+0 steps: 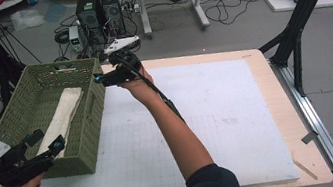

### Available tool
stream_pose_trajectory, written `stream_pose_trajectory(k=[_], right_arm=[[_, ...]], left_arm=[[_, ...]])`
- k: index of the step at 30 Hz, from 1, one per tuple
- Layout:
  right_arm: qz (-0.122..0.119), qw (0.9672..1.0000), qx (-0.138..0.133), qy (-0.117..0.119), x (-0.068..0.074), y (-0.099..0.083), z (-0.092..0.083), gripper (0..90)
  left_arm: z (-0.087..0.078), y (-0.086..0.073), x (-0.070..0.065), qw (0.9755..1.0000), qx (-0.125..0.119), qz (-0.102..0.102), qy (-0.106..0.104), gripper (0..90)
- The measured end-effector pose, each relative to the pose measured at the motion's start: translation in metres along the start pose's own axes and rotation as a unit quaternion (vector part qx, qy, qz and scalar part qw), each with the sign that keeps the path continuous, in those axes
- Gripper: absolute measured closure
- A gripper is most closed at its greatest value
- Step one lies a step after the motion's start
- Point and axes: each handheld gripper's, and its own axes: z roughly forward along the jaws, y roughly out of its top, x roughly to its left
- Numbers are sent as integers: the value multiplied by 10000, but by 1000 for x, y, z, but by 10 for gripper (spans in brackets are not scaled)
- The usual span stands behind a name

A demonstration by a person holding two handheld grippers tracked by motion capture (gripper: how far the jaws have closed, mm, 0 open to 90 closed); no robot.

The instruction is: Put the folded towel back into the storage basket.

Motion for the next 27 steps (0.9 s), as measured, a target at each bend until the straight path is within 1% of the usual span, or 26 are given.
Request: stream_pose_trajectory(k=[2, 7, 8, 9, 10, 11, 12, 14, 15, 17, 18, 19, 24, 27], right_arm=[[-16, 10000, -1, -25, -1, -1, -3, 183], [6, 9999, -75, -74, -7, -12, -28, 183], [-15, 9999, -77, -118, -9, -16, -37, 183], [-48, 9999, -86, -120, -10, -18, -42, 183], [-48, 9999, -86, -120, -10, -18, -42, 183], [-53, 9999, -74, -148, -10, -20, -47, 183], [-67, 9998, -94, -160, -12, -25, -56, 183], [-87, 9997, -108, -192, -13, -31, -66, 183], [-87, 9997, -108, -192, -13, -31, -66, 183], [-96, 9996, -59, -252, -14, -36, -75, 183], [-88, 9996, -19, -278, -16, -42, -84, 183], [-88, 9996, -19, -278, -16, -42, -84, 183], [-62, 9993, -17, -359, -18, -56, -107, 183], [-60, 9992, 3, -392, -18, -64, -120, 182]], left_arm=[[2, 1, -2, 10000, -10, 31, -53, 204], [7, 1, -6, 9998, -16, 16, -183, 204], [9, 1, -7, 9998, -11, 18, -209, 205], [10, 1, -8, 9997, 1, 14, -235, 204], [11, 1, -9, 9996, 18, 26, -267, 204], [12, 1, -10, 9995, 21, 18, -302, 205], [13, 1, -10, 9994, 32, 22, -335, 205], [16, 1, -12, 9989, 62, -8, -461, 205], [17, 1, -13, 9987, 86, -7, -504, 205], [20, 0, -15, 9985, 106, 8, -541, 204], [21, 0, -16, 9983, 109, 3, -564, 197], [23, 0, -18, 9982, 107, 2, -593, 197], [29, 0, -24, 9969, 131, 58, -770, 196], [34, -1, -28, 9957, 165, 98, -904, 196]])
